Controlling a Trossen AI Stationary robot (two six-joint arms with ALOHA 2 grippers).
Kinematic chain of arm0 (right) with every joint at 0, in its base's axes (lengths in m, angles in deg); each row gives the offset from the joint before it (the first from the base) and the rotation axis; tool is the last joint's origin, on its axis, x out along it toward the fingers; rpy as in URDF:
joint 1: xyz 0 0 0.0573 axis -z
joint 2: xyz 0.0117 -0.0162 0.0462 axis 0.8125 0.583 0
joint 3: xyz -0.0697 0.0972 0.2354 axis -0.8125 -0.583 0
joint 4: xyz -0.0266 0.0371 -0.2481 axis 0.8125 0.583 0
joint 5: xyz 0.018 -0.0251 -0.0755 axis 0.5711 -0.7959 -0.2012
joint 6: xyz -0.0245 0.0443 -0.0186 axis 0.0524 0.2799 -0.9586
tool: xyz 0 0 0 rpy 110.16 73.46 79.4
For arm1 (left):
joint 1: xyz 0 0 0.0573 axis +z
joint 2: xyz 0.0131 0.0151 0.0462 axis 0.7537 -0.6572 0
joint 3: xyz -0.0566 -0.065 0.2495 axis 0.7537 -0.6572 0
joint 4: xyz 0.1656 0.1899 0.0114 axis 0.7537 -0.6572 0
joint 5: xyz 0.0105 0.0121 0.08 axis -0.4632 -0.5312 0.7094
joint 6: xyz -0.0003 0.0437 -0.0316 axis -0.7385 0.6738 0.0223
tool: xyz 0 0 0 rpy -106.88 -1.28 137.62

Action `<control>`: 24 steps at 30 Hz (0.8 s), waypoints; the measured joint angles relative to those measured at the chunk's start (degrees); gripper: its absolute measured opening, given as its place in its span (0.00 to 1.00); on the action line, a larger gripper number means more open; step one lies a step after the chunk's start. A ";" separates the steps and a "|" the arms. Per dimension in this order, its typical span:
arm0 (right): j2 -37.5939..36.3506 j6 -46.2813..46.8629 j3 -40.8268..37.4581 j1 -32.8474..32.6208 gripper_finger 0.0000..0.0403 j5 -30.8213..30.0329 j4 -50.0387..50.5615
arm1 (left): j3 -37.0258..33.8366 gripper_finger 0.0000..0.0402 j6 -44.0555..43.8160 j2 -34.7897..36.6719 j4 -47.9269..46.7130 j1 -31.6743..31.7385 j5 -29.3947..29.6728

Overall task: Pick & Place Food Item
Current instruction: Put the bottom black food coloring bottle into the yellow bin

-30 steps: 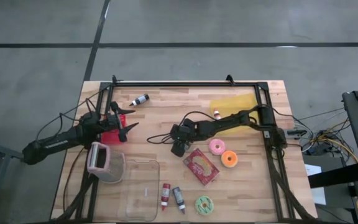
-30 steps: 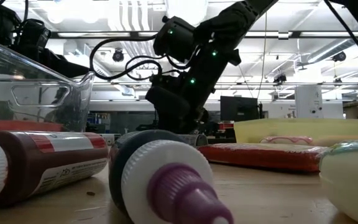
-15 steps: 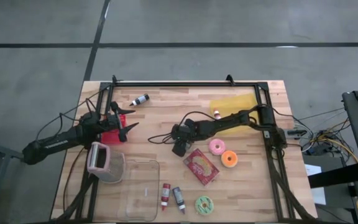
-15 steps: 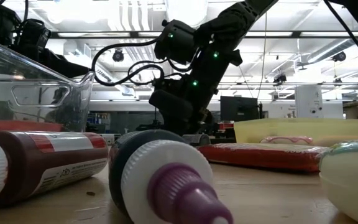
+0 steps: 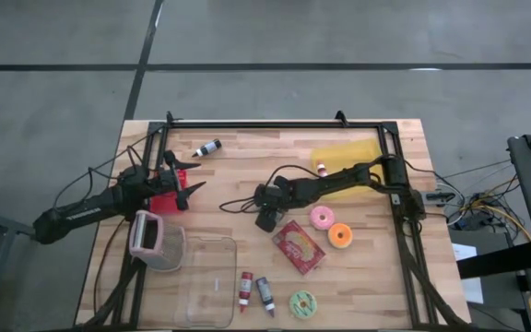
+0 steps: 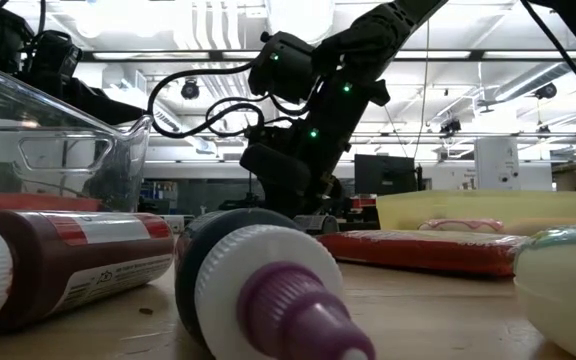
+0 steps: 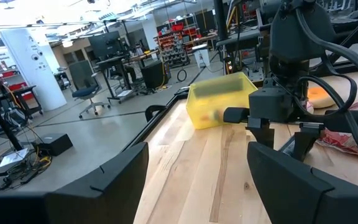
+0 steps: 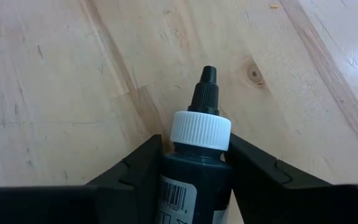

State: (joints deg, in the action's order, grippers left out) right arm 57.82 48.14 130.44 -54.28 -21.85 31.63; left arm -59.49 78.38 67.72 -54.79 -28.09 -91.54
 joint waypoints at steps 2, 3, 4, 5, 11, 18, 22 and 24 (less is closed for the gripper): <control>0.00 0.02 0.00 0.00 0.39 0.00 -0.01 | 0.00 0.69 0.00 0.00 0.00 0.00 0.00; 0.00 0.01 0.00 0.00 0.39 0.00 -0.02 | 0.00 0.69 0.00 0.00 0.00 0.00 0.00; 0.00 0.02 0.00 0.00 0.39 0.00 -0.04 | 0.00 0.69 0.00 0.00 0.00 0.00 0.00; 0.00 0.02 0.00 0.00 0.39 0.00 -0.13 | 0.00 0.69 0.00 0.00 0.00 0.00 0.00; -0.43 0.02 1.23 0.00 0.39 -0.52 0.38 | 0.01 0.69 0.00 0.00 0.00 0.00 0.00; -4.13 -0.53 2.00 -0.04 0.40 -7.08 3.06 | 0.00 0.69 0.00 0.00 0.00 0.00 0.00; -9.29 -0.87 2.03 0.05 0.39 -9.68 7.19 | 0.00 0.69 0.00 -0.06 -0.05 0.00 -0.01; -11.85 -0.87 2.05 0.13 0.40 -10.65 10.11 | 0.00 0.69 0.00 -0.01 -0.11 0.00 -0.02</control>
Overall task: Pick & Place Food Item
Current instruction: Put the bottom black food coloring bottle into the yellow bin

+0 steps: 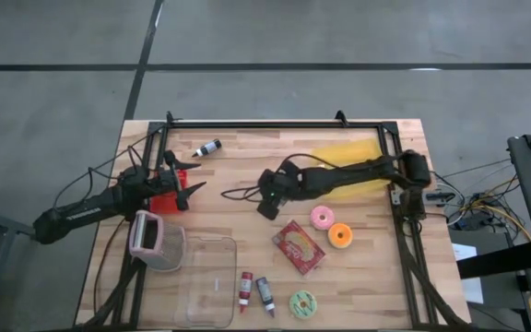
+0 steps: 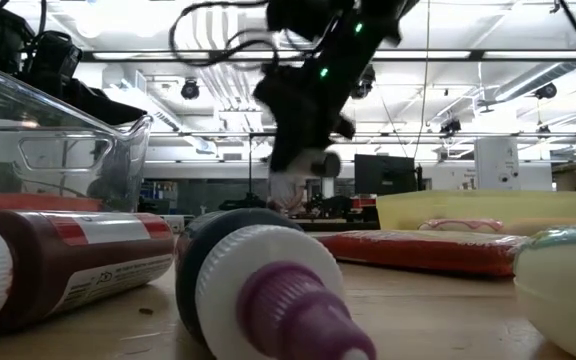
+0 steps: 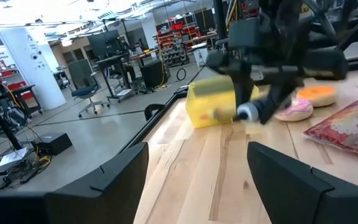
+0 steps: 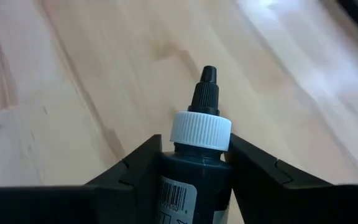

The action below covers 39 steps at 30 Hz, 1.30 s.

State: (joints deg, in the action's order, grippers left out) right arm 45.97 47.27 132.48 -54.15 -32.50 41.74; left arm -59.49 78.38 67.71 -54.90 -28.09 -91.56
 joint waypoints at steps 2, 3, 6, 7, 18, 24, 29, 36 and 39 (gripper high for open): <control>-2.46 0.00 -0.04 0.11 0.41 -1.06 2.03 | 0.01 0.69 -0.01 -0.14 -0.39 0.00 -0.02; -3.77 -0.01 -0.04 0.12 0.41 -1.77 3.22 | 0.00 0.69 -0.02 -0.16 -0.33 0.00 0.00; -7.58 -0.01 -0.19 0.54 0.41 -4.13 6.27 | 0.00 0.69 0.00 -0.36 -0.36 0.00 -0.01; -8.85 -0.01 -0.35 0.71 0.41 -4.96 7.40 | 0.00 0.69 0.00 -0.35 -0.30 0.00 0.00; -23.29 11.26 -3.03 2.42 0.41 -15.22 25.24 | 0.01 0.69 0.00 -0.61 -0.55 0.00 0.02; -29.69 19.31 -6.23 4.28 0.42 -15.74 32.24 | 0.01 0.69 0.00 -0.69 -0.57 0.00 0.02; -34.61 21.15 -11.95 6.96 0.41 -15.67 32.12 | 0.02 0.69 0.00 -0.69 -0.59 0.00 0.02; -39.20 23.84 -22.42 11.65 0.42 -15.58 24.58 | 0.00 0.69 -0.02 -0.69 -0.63 0.00 0.04; -40.03 22.08 -27.25 14.15 0.42 -15.55 18.46 | 0.00 0.69 0.00 -0.69 -0.63 0.00 0.04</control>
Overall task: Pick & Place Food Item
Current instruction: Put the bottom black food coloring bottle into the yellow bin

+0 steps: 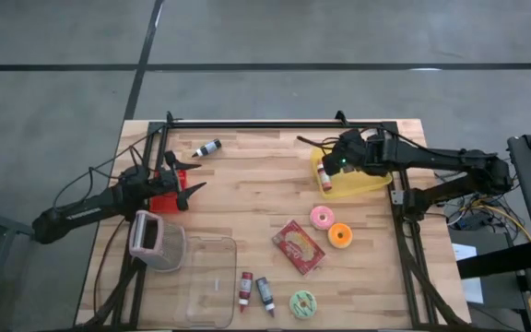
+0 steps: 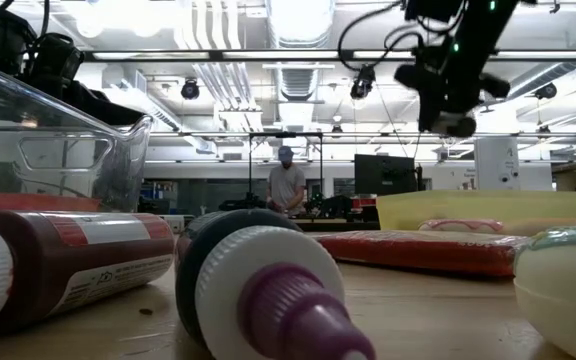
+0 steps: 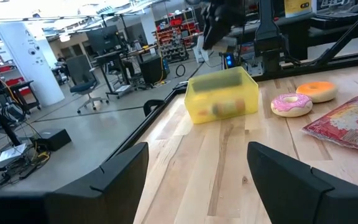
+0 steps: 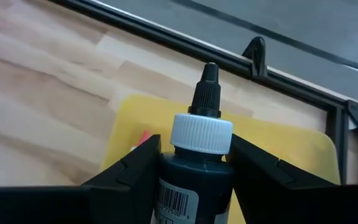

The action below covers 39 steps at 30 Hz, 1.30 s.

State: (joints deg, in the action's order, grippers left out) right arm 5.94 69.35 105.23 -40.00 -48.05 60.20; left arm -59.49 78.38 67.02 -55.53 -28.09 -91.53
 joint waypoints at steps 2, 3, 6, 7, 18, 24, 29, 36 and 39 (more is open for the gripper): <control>-0.02 -1.31 -2.68 1.70 0.42 0.52 -3.11 | 0.02 0.69 0.00 0.00 -0.01 0.00 -0.01; 0.08 -1.45 -3.85 2.56 0.42 1.13 -4.60 | 0.01 0.69 0.00 0.00 -0.02 0.00 0.01; 0.48 -1.44 -7.02 4.82 0.42 4.42 -8.02 | 0.02 0.69 0.00 0.00 -0.02 0.00 0.01; 0.49 -1.51 -8.06 5.48 0.42 5.33 -9.22 | 0.02 0.69 0.00 0.00 -0.02 0.00 0.01; 0.49 -1.47 -17.42 7.71 0.42 9.51 -20.60 | 0.02 0.69 0.00 0.00 -0.04 0.00 0.01; 0.49 0.87 -21.91 8.06 0.41 9.72 -26.94 | 0.02 0.69 0.00 0.00 -0.04 0.00 0.02; 0.49 0.67 -25.46 9.01 0.42 11.04 -31.61 | 0.02 0.69 0.00 0.00 -0.04 0.00 0.01; 0.49 0.80 -27.85 10.66 0.42 15.02 -33.55 | 0.02 0.69 0.00 0.00 -0.04 0.00 0.01; 0.49 0.89 -28.11 10.70 0.42 15.67 -33.47 | 0.02 0.69 0.00 0.00 -0.04 0.00 0.01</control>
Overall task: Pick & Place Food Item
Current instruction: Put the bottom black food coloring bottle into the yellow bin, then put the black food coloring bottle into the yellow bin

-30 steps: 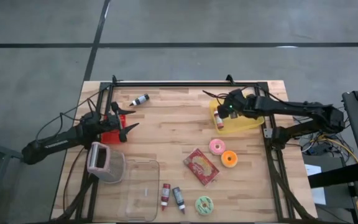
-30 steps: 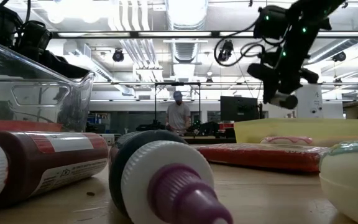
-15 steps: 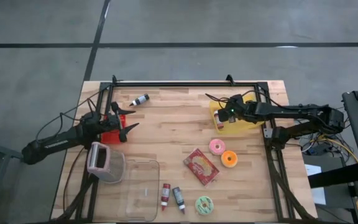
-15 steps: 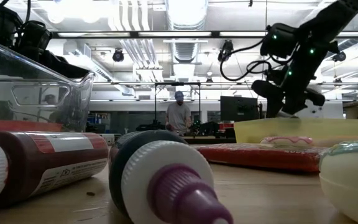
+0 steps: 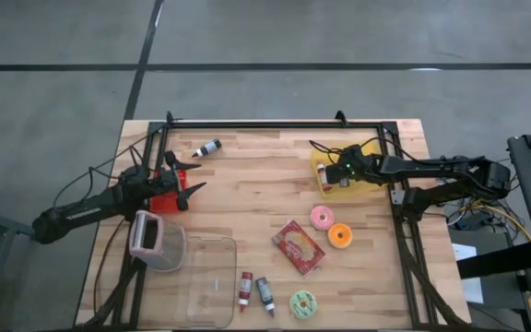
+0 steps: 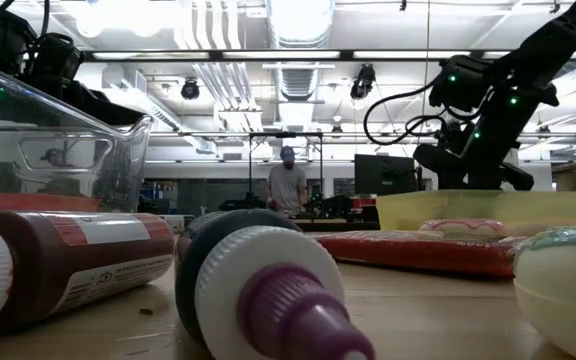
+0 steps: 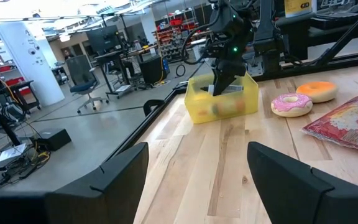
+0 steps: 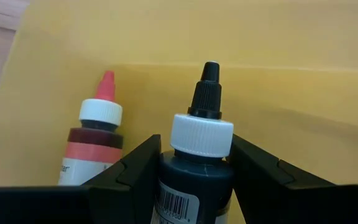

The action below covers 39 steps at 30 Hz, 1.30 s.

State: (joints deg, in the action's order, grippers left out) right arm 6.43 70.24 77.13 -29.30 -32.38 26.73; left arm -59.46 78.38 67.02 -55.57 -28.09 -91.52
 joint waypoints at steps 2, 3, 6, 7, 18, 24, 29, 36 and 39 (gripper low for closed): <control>0.00 0.02 -0.19 0.00 0.42 0.07 -0.01 | 0.00 0.69 -0.02 0.00 0.00 0.00 0.00; 0.00 0.04 -0.28 0.01 0.42 0.34 0.04 | 0.00 0.69 0.00 0.00 0.00 0.00 0.00; 0.02 0.16 -0.68 0.20 0.42 1.42 0.03 | 0.00 0.69 -0.01 0.00 0.00 0.00 0.00; 0.02 0.52 -0.84 0.24 0.42 1.57 0.09 | 0.00 0.69 0.00 0.00 0.00 0.00 0.00; 0.02 2.96 -1.16 0.26 0.48 1.67 -0.12 | 0.00 0.69 0.00 0.00 0.00 0.00 0.00; 0.02 4.01 -1.16 0.24 0.55 1.61 -0.74 | 0.00 0.69 0.00 0.00 -0.02 0.00 0.00; 0.02 3.93 -1.17 0.24 0.58 1.50 -1.13 | 0.00 0.69 0.00 0.00 0.00 0.00 0.00; 0.02 3.91 -1.16 0.24 0.58 1.50 -1.20 | 0.00 0.69 0.00 0.00 0.00 0.00 0.00; 0.04 4.04 -1.03 0.21 0.58 1.50 -1.15 | 0.00 0.69 0.00 0.00 -0.01 0.00 0.00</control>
State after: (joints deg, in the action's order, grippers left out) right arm 6.48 74.28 76.10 -29.09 -30.88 25.58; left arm -59.46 78.38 67.02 -55.58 -28.09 -91.52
